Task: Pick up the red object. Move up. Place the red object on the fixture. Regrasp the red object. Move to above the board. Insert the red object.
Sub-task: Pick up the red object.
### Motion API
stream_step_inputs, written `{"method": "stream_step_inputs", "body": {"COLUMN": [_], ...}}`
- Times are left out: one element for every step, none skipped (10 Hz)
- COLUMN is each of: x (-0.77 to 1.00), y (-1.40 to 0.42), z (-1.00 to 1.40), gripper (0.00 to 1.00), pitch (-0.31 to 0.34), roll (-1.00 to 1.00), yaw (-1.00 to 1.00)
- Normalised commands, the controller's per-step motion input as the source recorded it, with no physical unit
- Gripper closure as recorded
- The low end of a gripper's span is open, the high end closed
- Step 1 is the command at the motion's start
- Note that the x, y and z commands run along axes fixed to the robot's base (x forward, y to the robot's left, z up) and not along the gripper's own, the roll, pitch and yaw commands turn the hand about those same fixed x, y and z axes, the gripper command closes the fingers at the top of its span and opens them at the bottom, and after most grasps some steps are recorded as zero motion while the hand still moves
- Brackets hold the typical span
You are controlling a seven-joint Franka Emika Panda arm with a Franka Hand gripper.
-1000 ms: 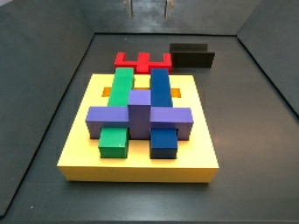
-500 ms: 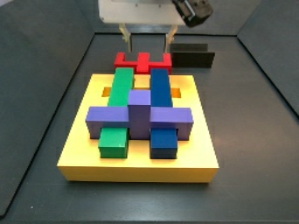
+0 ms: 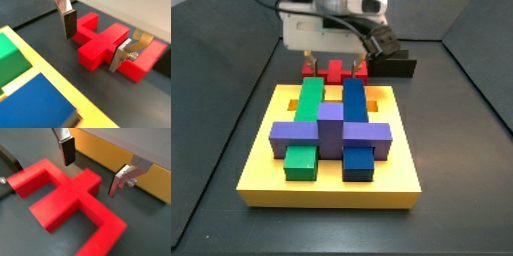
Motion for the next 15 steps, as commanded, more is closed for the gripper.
{"method": "stream_step_inputs", "body": {"x": [-0.09,-0.05,0.00,0.00,0.00,0.01,0.00,0.01,0.00,0.00,0.00,0.00,0.00,0.00,0.00], "y": [0.01,0.00,0.00,0.00,0.12,0.11,0.09,-0.03,-0.04,0.00,0.00,0.00,0.00,0.00,0.00], "z": [-0.43,-0.32,-0.22,-0.07,0.00,0.04,0.11,0.00,0.00,0.00,0.00,0.00,0.00,0.00,0.00], "gripper": [0.00,0.00,0.00,0.00,0.00,0.00,0.00,0.00,0.00,0.00,1.00,1.00,1.00,1.00,1.00], "pitch": [0.000,0.020,0.046,0.059,0.051,0.046,0.029,0.000,0.000,0.000,0.000,0.000,0.000,0.000,0.000], "roll": [0.40,0.45,0.36,0.29,0.19,0.10,0.08,0.08,0.02,0.00,0.00,0.00,0.00,0.00,0.00], "yaw": [0.02,0.00,0.01,0.00,0.00,0.00,0.00,0.01,0.00,0.00,0.00,0.00,0.00,0.00,0.00]}}
